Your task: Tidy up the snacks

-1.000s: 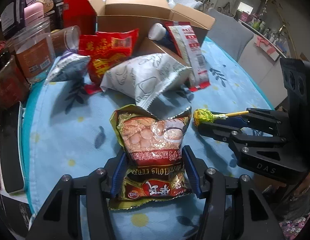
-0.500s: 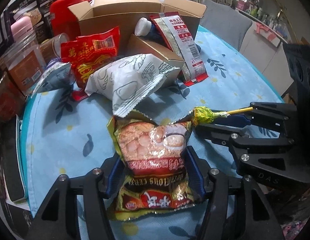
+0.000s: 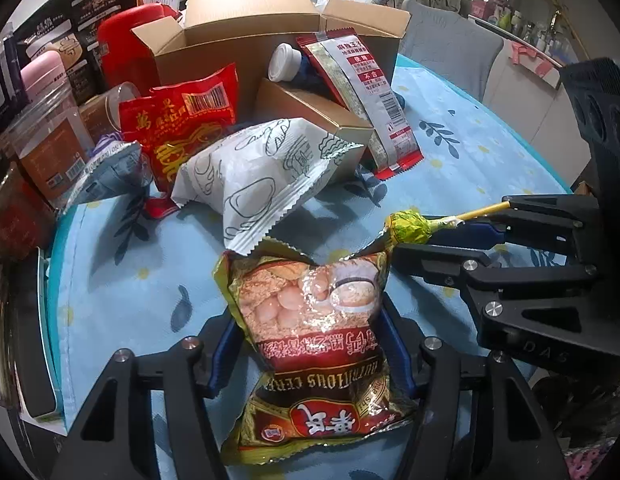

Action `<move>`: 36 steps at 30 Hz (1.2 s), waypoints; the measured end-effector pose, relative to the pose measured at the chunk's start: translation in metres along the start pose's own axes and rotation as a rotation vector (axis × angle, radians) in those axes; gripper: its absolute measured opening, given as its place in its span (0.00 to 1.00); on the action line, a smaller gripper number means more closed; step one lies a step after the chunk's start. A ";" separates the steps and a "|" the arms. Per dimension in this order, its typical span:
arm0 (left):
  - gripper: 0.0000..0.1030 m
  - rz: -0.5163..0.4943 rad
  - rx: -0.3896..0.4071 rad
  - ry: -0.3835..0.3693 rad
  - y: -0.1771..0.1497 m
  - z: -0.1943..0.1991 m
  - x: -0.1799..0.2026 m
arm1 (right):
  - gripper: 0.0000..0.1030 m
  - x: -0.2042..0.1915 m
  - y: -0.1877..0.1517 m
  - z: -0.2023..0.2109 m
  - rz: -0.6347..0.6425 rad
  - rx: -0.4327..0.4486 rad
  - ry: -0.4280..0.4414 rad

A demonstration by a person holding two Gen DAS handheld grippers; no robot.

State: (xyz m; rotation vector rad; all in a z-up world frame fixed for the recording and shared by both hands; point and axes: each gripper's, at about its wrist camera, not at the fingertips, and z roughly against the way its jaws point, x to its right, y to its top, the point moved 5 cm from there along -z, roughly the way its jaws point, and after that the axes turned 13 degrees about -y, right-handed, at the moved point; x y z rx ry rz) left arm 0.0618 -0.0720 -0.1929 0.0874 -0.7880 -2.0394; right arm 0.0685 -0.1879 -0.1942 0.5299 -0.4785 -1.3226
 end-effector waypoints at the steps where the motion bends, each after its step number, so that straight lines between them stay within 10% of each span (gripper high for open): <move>1: 0.53 0.003 0.002 0.001 0.000 0.001 -0.001 | 0.23 0.000 0.001 0.000 -0.001 0.001 0.001; 19: 0.42 -0.010 0.067 -0.111 0.026 0.038 0.014 | 0.23 0.002 0.016 0.031 -0.035 0.065 0.069; 36: 0.42 -0.076 0.277 -0.086 0.116 0.080 0.008 | 0.23 0.027 0.096 0.067 -0.020 0.234 0.018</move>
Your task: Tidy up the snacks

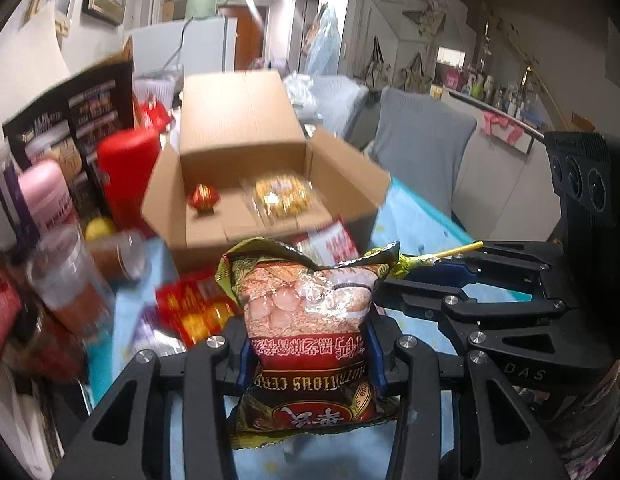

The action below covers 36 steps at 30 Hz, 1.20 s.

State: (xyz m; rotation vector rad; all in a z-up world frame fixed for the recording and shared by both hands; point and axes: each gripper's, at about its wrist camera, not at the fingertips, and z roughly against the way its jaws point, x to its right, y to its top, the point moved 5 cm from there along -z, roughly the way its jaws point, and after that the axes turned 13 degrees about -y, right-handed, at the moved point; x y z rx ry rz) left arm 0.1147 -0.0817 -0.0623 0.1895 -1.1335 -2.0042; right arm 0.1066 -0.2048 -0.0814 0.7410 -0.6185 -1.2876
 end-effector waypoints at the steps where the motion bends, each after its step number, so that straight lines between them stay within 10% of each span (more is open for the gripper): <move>1: 0.42 -0.007 0.010 0.009 0.006 0.001 -0.002 | 0.23 0.003 0.009 0.000 -0.002 0.014 -0.002; 36: 0.42 -0.025 0.290 0.149 0.201 -0.059 -0.100 | 0.23 0.064 0.193 -0.085 0.031 0.198 -0.043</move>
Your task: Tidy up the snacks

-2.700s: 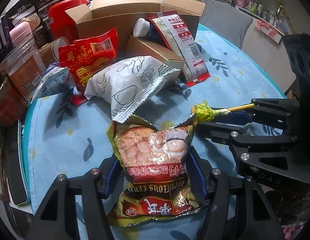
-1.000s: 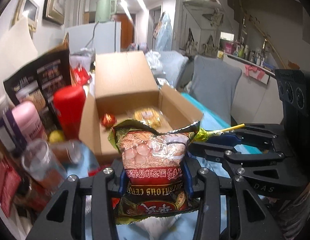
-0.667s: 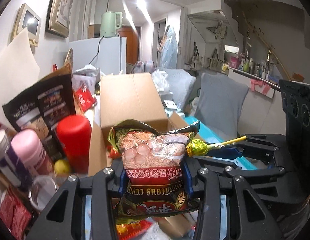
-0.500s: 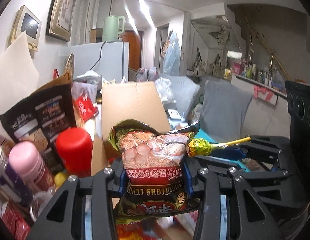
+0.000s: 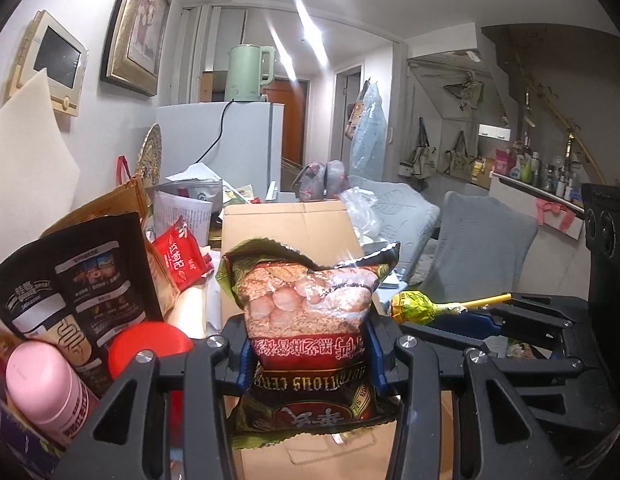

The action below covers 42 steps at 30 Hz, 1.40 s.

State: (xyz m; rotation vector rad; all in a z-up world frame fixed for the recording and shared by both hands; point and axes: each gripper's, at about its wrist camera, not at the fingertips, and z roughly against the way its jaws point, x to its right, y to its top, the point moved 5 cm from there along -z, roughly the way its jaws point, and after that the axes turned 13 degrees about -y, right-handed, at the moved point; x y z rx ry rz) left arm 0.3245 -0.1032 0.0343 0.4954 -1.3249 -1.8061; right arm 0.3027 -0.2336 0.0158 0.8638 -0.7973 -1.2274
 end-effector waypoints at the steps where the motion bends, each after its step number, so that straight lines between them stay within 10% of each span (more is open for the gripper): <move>1: 0.42 -0.002 -0.002 0.005 0.001 -0.003 -0.001 | 0.23 0.002 0.000 -0.006 -0.004 -0.006 0.000; 42: 0.43 0.092 -0.525 0.167 -0.099 -0.143 -0.056 | 0.32 0.048 -0.085 -0.140 0.015 -0.457 -0.225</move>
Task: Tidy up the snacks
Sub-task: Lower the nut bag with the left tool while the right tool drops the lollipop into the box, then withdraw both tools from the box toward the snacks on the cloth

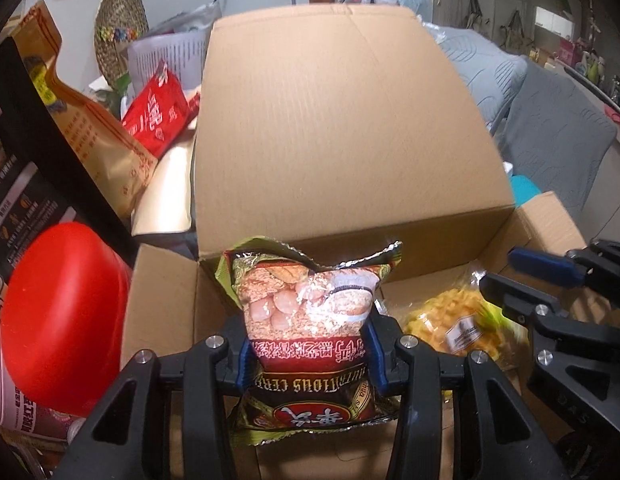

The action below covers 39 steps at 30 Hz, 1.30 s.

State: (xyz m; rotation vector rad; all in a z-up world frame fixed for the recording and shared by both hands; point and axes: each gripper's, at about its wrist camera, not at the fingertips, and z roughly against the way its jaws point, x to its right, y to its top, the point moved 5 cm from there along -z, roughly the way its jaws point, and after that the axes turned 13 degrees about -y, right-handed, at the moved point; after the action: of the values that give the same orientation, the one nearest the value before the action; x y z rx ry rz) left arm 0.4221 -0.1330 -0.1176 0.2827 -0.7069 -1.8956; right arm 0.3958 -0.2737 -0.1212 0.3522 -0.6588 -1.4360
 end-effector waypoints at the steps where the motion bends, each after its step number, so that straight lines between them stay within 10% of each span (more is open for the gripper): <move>1: 0.43 0.007 -0.012 0.005 -0.001 -0.002 -0.001 | 0.33 0.001 -0.001 0.000 0.001 0.001 -0.004; 12: 0.73 -0.007 0.024 0.047 -0.001 0.014 0.005 | 0.41 0.002 0.002 0.017 -0.006 0.035 -0.021; 39: 0.73 -0.060 0.276 0.017 -0.008 0.174 0.039 | 0.46 0.007 -0.002 0.167 -0.049 0.272 -0.019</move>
State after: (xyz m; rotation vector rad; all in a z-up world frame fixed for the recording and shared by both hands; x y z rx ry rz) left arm 0.3132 -0.1058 0.0213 0.4985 -0.9590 -1.8481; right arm 0.2931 -0.2542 0.0087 0.5709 -0.8684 -1.3995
